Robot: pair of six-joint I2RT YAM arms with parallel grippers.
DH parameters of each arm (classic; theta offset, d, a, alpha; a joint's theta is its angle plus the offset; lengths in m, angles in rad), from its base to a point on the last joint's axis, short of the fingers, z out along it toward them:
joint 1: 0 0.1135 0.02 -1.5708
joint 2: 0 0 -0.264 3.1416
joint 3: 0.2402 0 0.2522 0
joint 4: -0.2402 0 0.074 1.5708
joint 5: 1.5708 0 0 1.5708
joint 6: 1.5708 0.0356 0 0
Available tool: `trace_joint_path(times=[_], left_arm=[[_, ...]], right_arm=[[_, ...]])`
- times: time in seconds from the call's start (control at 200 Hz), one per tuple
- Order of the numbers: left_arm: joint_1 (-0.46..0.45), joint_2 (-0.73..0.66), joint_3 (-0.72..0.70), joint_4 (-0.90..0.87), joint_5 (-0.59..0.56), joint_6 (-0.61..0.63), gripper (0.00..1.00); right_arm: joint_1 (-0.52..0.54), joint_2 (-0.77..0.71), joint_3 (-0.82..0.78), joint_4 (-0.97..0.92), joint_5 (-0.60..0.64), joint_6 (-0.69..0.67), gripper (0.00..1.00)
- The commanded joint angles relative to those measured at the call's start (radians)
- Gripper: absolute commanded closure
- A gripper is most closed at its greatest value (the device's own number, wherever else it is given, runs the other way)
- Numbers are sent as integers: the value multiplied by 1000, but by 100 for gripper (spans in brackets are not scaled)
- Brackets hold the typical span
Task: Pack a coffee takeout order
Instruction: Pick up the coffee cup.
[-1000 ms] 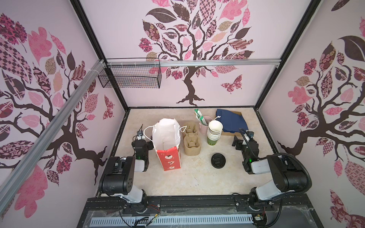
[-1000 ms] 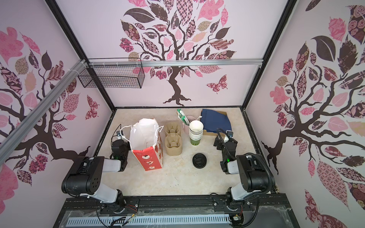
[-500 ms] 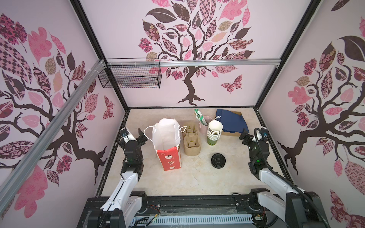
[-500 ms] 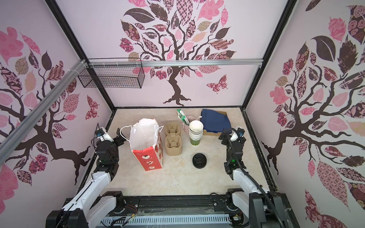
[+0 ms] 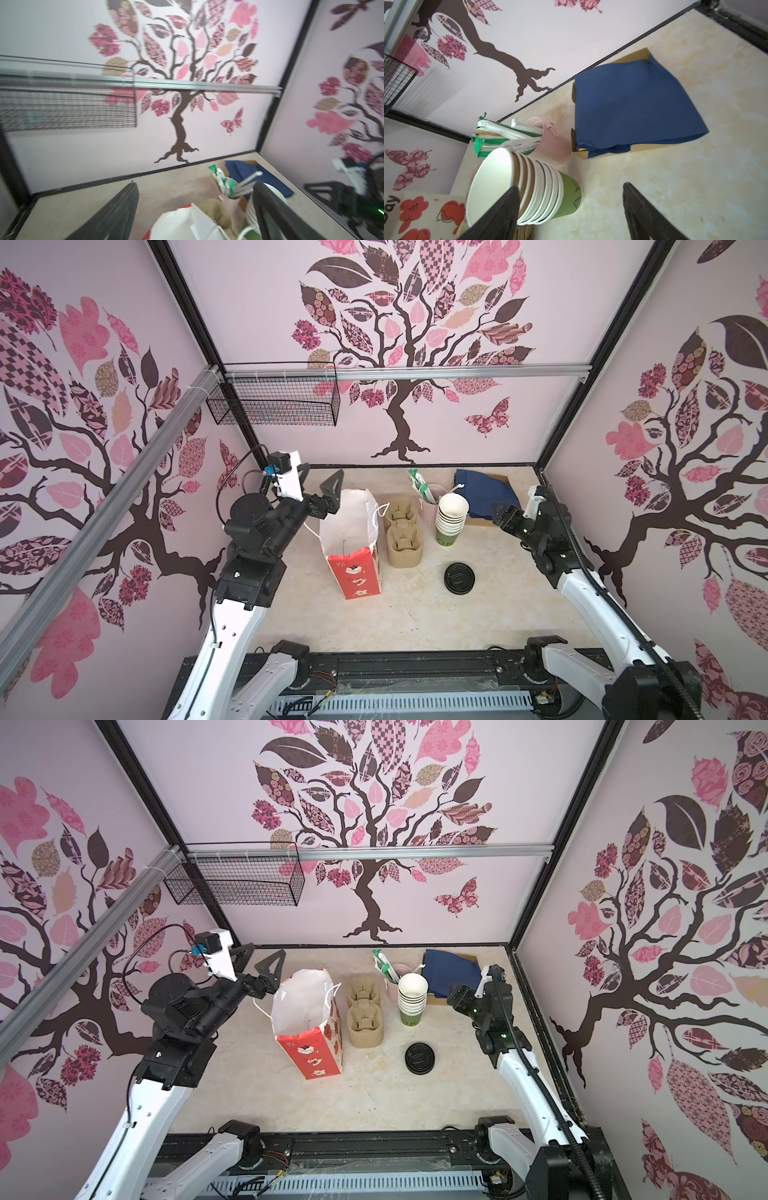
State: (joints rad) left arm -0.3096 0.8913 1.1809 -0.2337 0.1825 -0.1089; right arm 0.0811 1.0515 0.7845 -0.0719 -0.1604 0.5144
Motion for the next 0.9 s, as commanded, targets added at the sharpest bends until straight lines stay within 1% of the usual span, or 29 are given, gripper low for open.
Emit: trace_joint_path(times=[0.0, 0.07, 0.135, 0.21, 0.275, 0.41, 0.495, 0.54, 0.595, 0.705, 0.785, 0.855, 0.895], left_arm=[[-144, 47, 76, -196, 8, 138, 11], [-260, 84, 103, -198, -52, 166, 11], [-374, 131, 121, -199, -92, 208, 11], [-504, 195, 129, -189, -184, 266, 10], [-567, 250, 127, -165, -238, 298, 10], [-583, 323, 109, -80, -258, 251, 10], [-586, 334, 45, 26, -311, 221, 10], [-588, 334, 9, 66, -336, 205, 10], [-586, 333, -23, 89, -357, 188, 10], [-588, 326, -50, 93, -360, 176, 10], [-588, 327, -54, 95, -362, 185, 10], [-588, 335, -51, 97, -363, 195, 10], [-588, 339, -48, 97, -363, 201, 9]], right_arm=[[32, 50, 124, -195, -73, 17, 19], [38, 90, 193, -242, -103, 17, 21], [49, 130, 258, -287, -113, 6, 25], [88, 180, 336, -347, -66, -29, 27], [126, 228, 397, -387, -24, -61, 28], [148, 316, 474, -411, -14, -81, 38], [191, 360, 516, -420, 70, -109, 41], [207, 384, 540, -420, 98, -115, 45], [216, 411, 564, -429, 135, -114, 52], [221, 443, 591, -444, 223, -126, 54], [223, 454, 596, -448, 212, -137, 55], [233, 467, 603, -458, 203, -149, 62], [240, 475, 606, -468, 202, -160, 64]])
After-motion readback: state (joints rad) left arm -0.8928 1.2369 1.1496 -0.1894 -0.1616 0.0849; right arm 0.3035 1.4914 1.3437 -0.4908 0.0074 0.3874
